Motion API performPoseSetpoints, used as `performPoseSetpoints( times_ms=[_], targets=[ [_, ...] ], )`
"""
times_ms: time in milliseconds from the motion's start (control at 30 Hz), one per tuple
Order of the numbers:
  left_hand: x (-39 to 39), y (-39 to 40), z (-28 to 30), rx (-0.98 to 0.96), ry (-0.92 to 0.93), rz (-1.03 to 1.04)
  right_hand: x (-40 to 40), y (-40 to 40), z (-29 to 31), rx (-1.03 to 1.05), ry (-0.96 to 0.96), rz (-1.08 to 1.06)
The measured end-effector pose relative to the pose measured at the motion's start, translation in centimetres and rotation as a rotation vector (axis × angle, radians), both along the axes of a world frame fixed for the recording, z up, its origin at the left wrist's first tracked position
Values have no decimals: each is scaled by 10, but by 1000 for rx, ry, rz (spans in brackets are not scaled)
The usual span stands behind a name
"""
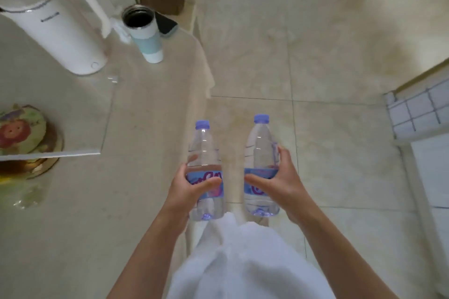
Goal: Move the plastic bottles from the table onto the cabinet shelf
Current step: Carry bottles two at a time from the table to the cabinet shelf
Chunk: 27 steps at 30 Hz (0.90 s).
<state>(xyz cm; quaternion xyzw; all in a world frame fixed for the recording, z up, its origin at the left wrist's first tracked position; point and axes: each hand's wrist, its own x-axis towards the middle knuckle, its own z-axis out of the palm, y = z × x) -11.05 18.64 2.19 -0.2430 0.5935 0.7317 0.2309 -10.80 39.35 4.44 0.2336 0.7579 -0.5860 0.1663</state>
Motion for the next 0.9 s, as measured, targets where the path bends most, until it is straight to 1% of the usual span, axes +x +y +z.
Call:
performPoseSetpoints(
  times_ms=[233, 300, 433, 567, 633, 733, 900],
  targets=[
    [-6, 109, 8, -57, 33, -264, 70, 96, 7, -31, 0, -310],
    [0, 151, 8, -66, 44, -352, 95, 130, 7, -33, -8, -398],
    [28, 245, 9, -94, 66, -477, 148, 204, 6, -9, -18, -541],
    [57, 320, 4, -133, 91, -566, 186, 258, 7, 11, -22, -614],
    [79, 370, 4, -126, 99, -632, 215, 294, 5, 19, -20, -702],
    [96, 413, 10, -106, 117, -723, 234, 325, 7, 34, -22, -786],
    [111, 491, 12, -136, 163, -909, 268, 379, 11, 32, -5, -978]
  ],
)
